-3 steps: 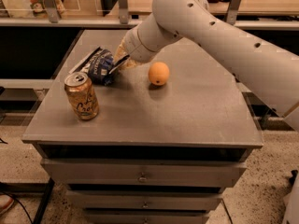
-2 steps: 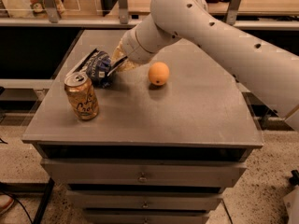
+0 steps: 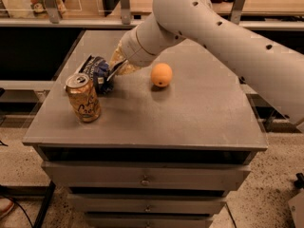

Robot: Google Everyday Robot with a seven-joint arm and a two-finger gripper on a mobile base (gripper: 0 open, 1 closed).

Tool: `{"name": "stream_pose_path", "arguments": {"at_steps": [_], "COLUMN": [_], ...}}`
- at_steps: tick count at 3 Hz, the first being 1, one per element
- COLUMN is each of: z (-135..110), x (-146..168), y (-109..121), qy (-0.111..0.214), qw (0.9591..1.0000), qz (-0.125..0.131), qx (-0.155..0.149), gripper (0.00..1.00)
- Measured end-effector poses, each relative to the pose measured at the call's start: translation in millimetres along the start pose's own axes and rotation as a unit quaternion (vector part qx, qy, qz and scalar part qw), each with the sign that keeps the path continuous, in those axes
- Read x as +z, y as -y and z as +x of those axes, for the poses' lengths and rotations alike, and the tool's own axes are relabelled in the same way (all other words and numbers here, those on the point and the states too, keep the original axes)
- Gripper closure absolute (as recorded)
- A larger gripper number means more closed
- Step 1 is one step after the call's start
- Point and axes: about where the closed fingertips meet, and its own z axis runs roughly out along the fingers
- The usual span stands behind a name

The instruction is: Move blue chip bag near orange can

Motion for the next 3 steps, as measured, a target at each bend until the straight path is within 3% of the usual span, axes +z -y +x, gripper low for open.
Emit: {"name": "stream_pose_path", "arguments": {"at_steps": [1, 3], "z": [-7.6, -15.4], "x": [-4.9, -5.9], "y": [1.6, 3.1], "qy": [0.012, 0.024], "qw": [0.9998, 0.9993], "qz": [0.004, 0.003], "qx": [-0.014, -0.028], "gripper": [0.83, 0.36]}}
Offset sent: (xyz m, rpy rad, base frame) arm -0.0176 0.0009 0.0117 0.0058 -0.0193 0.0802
